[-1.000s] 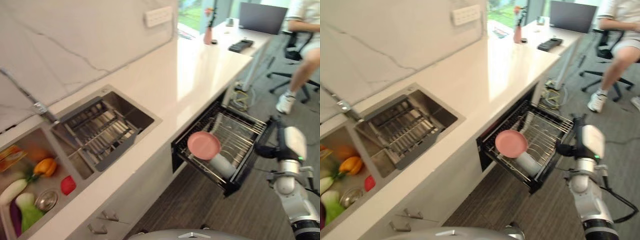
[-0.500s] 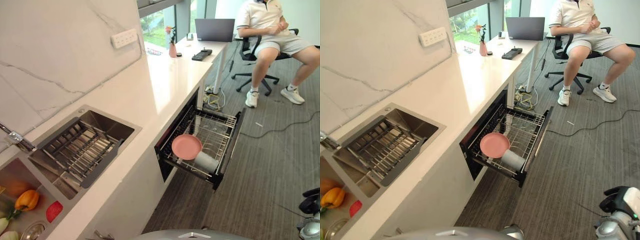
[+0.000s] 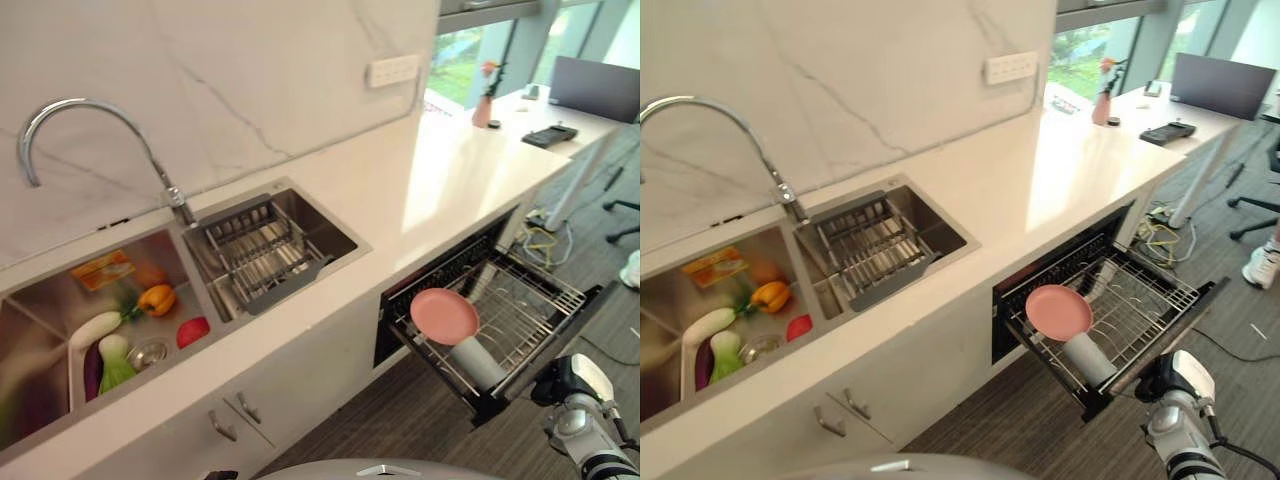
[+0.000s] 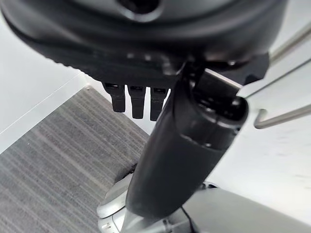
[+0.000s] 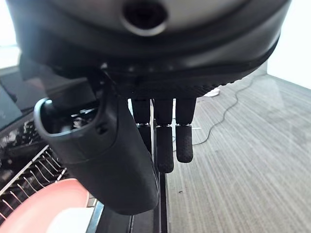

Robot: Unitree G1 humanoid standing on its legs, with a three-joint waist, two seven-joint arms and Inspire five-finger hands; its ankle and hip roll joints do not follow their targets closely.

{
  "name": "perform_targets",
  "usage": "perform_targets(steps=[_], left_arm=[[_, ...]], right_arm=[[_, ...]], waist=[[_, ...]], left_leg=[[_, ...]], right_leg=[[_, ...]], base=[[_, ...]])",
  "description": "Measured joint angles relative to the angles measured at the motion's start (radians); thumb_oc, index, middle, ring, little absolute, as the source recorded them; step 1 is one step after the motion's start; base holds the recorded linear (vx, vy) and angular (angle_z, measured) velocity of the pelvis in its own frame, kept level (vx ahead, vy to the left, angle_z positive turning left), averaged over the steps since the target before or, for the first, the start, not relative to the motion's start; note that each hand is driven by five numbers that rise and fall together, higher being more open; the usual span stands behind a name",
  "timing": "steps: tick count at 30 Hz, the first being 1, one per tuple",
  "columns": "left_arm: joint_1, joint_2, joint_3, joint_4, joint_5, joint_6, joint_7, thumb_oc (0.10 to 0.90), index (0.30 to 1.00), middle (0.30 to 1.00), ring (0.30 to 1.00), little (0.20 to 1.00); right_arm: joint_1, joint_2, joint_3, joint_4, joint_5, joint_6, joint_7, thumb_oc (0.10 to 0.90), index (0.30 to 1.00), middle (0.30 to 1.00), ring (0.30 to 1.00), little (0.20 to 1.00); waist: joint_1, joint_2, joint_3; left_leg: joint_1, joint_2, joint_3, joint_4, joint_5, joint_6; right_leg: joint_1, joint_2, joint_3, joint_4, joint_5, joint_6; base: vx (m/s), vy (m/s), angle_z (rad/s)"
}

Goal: Place the dishes in the dishwasher.

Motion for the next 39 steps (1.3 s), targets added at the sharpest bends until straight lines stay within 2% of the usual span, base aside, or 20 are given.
perform_targets(steps=[1,2,3,5,12,16,22,24,25,29,34,37,38,39], left_arm=[[0.017,0.0,0.003,0.005,0.0,-0.011,-0.004,0.8,0.9,0.9,0.9,0.9],[0.028,0.0,0.003,0.013,0.0,-0.012,-0.008,0.8,0.9,0.9,0.9,0.9],[0.028,-0.001,0.0,0.034,0.0,-0.005,-0.02,0.8,0.9,0.9,0.9,0.9],[0.033,-0.006,-0.001,0.067,0.002,-0.001,-0.032,0.8,0.9,0.9,0.9,0.9],[0.057,-0.022,-0.003,0.078,0.003,-0.004,-0.044,0.8,0.9,0.9,0.9,0.9],[0.051,-0.033,-0.007,0.066,0.003,-0.009,-0.052,0.8,0.9,0.9,0.9,0.9],[0.056,-0.035,-0.078,-0.038,0.003,-0.037,-0.067,0.8,0.9,0.9,0.9,0.9],[0.056,-0.035,-0.078,-0.038,0.003,-0.037,-0.067,0.8,0.9,0.9,0.9,0.9],[0.039,-0.036,-0.079,-0.047,0.003,-0.043,-0.07,0.8,0.9,0.9,0.9,0.9],[0.029,-0.05,-0.076,-0.047,0.001,-0.042,-0.069,0.8,0.9,0.9,0.9,0.9],[0.028,-0.052,-0.069,-0.082,-0.012,-0.042,-0.069,0.8,0.9,0.9,0.9,0.9],[0.022,-0.052,-0.069,-0.112,-0.029,-0.043,-0.071,0.8,0.9,0.9,0.9,0.9],[0.02,-0.052,-0.067,-0.117,-0.029,-0.043,-0.071,0.8,0.9,0.9,0.9,0.9],[0.018,-0.052,-0.067,-0.118,-0.029,-0.044,-0.071,0.8,0.9,0.9,0.9,0.9]], right_arm=[[-0.018,-0.012,0.003,0.024,-0.002,0.009,0.013,0.4,0.3,0.3,0.3,0.3],[-0.025,-0.015,0.006,0.039,-0.002,0.008,0.017,0.4,0.3,0.3,0.3,0.3],[-0.033,-0.021,0.004,0.041,-0.003,0.007,0.02,0.4,0.3,0.3,0.3,0.3],[-0.051,-0.032,0.008,0.041,-0.018,0.006,0.025,0.4,0.3,0.3,0.3,0.3],[-0.119,-0.06,0.008,0.041,-0.02,-0.003,0.022,0.4,0.3,0.3,0.3,0.3],[-0.153,-0.073,0.038,0.025,-0.02,-0.008,0.022,0.4,0.3,0.3,0.3,0.3],[-0.29,-0.095,0.11,-0.04,-0.022,0.004,0.014,0.4,0.3,0.3,0.3,0.3],[-0.29,-0.095,0.11,-0.04,-0.022,0.004,0.014,0.4,0.3,0.3,0.3,0.3],[-0.311,-0.104,0.119,-0.094,-0.022,-0.001,0.008,0.4,0.3,0.3,0.3,0.3],[-0.359,-0.051,0.16,-0.15,-0.02,-0.002,0.01,0.4,0.3,0.3,0.3,0.3],[-0.329,-0.029,0.202,-0.149,-0.021,-0.02,0.036,0.4,0.3,0.3,0.3,0.3],[-0.314,-0.024,0.194,-0.15,-0.022,-0.045,0.044,0.4,0.3,0.3,0.3,0.3],[-0.303,-0.017,0.193,-0.152,-0.022,-0.059,0.042,0.428,0.342,0.342,0.342,0.342],[-0.298,-0.005,0.194,-0.154,-0.022,-0.067,0.045,0.626,0.639,0.639,0.639,0.639]], waist=[[0.016,0.005,0.004],[0.017,0.001,0.007],[0.016,0.01,0.009],[0.015,0.015,0.018],[0.05,0.053,0.037],[0.066,0.073,0.041],[0.068,0.129,0.067],[0.068,0.129,0.067],[0.068,0.148,0.083],[0.067,0.186,0.106],[0.07,0.195,0.122],[0.066,0.179,0.133],[0.066,0.172,0.139],[0.065,0.164,0.144]], left_leg=[[-0.01,-0.007,-0.022,0.0,0.005,0.004],[-0.018,-0.012,-0.029,-0.001,0.007,0.005],[-0.032,-0.017,-0.045,-0.001,0.01,0.009],[-0.05,-0.021,-0.048,-0.001,0.01,0.01],[-0.074,-0.027,-0.054,-0.001,0.018,0.003],[-0.082,-0.027,-0.064,-0.001,0.022,-0.002],[-0.136,-0.029,-0.077,-0.001,0.057,0.008],[-0.136,-0.029,-0.077,-0.001,0.057,0.008],[-0.146,-0.03,-0.078,0.0,0.065,0.017],[-0.161,-0.028,-0.074,0.0,0.061,0.011],[-0.165,-0.03,-0.079,0.0,0.061,0.011],[-0.164,-0.029,-0.079,0.002,0.065,0.017],[-0.163,-0.028,-0.079,0.004,0.066,0.017],[-0.162,-0.026,-0.078,0.001,0.065,0.016]], right_leg=[[0.007,-0.007,-0.026,-0.001,0.0,0.004],[0.009,-0.008,-0.037,-0.001,-0.001,0.007],[0.009,-0.014,-0.059,-0.003,-0.004,0.013],[0.01,-0.015,-0.088,-0.003,-0.004,0.012],[0.03,-0.026,-0.167,-0.004,-0.005,0.016],[0.03,-0.024,-0.18,-0.004,-0.005,0.017],[-0.014,-0.024,-0.189,-0.004,0.003,0.017],[-0.014,-0.024,-0.189,-0.004,0.003,0.017],[-0.028,-0.019,-0.19,0.0,0.013,0.018],[-0.045,-0.022,-0.187,-0.003,0.011,0.016],[-0.044,-0.018,-0.196,0.001,0.01,0.016],[-0.043,-0.016,-0.196,0.001,0.01,0.016],[-0.042,-0.015,-0.196,0.001,0.009,0.016],[-0.042,-0.014,-0.195,0.001,0.008,0.015]], base=[[-0.01,0.009,0.48],[-0.01,0.014,0.58],[-0.01,0.015,0.44],[0.01,0.005,0.49],[0.03,0.004,0.32],[0.0,0.011,0.15],[-0.03,0.052,0.05],[0.0,0.021,0.0],[-0.01,0.064,0.05],[0.01,0.043,-0.03],[0.02,-0.016,0.06],[-0.02,-0.041,0.01],[-0.01,-0.052,-0.02],[0.0,-0.059,-0.02]])
